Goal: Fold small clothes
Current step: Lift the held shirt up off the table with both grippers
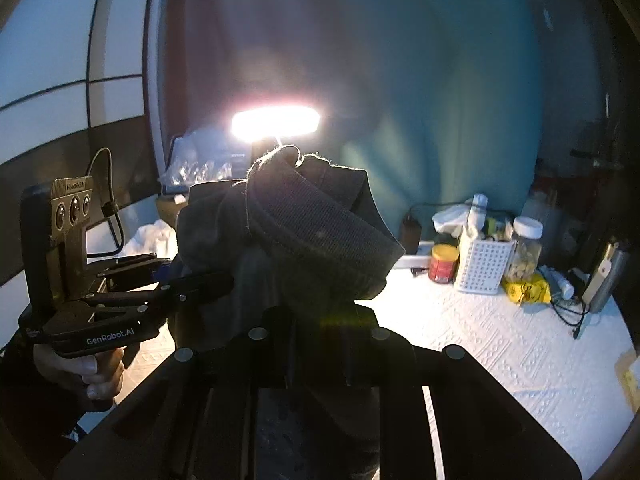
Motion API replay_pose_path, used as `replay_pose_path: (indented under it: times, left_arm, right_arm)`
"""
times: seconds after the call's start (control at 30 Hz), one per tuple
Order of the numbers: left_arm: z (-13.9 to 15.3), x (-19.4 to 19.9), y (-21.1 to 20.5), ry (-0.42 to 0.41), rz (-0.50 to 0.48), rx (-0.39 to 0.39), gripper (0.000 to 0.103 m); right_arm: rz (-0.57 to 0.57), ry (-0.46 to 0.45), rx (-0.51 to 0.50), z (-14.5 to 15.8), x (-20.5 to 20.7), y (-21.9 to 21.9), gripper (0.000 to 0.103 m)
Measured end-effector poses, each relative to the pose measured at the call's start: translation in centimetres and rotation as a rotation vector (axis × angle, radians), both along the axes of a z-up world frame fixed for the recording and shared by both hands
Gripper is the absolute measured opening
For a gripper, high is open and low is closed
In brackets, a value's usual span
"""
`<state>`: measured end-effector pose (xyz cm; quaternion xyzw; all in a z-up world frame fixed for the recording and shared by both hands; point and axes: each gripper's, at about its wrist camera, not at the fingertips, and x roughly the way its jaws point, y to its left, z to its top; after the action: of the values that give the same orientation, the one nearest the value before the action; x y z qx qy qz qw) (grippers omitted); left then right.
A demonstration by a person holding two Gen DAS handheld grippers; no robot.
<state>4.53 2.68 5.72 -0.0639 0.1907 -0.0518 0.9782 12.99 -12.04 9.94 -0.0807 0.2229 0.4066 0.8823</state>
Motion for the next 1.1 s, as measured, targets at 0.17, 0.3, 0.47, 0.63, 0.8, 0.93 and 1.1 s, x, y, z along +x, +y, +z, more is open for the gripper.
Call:
replay_pose_path:
  times: [0.17,0.3,0.47,0.63,0.8,0.93,1.1]
  left_arm:
    - [0.9,-0.8,0.3,-0.035,0.003,0.005,0.025]
    - [1.9,-1.8,0.4,-0.065,0.003,0.011,0.025]
    - [3.0,-3.2,1.3,-0.113,0.014,0.005,0.025]
    - [3.9,-5.0,2.7,-0.145,0.052,0.010,0.025]
    - [4.6,-6.7,3.9,-0.166,0.091,0.032,0.025]
    - [5.2,-8.7,4.9,-0.185,0.121,0.060,0.025]
    - [5.1,-10.4,6.5,-0.180,0.161,0.089,0.025]
  right_arm:
    - [0.005,-0.040,0.015,1.4,-1.3,-0.3,0.019]
    - [0.012,-0.074,0.031,2.6,-2.2,-0.3,0.019]
    - [0.037,-0.119,0.056,4.3,-3.6,0.1,0.019]
    - [0.083,-0.158,0.069,5.2,-5.4,1.4,0.019]
    - [0.126,-0.190,0.081,5.9,-6.8,2.7,0.019]
    - [0.170,-0.209,0.093,6.6,-8.1,3.8,0.019]
    - [0.233,-0.194,0.101,6.3,-9.4,5.7,0.019]
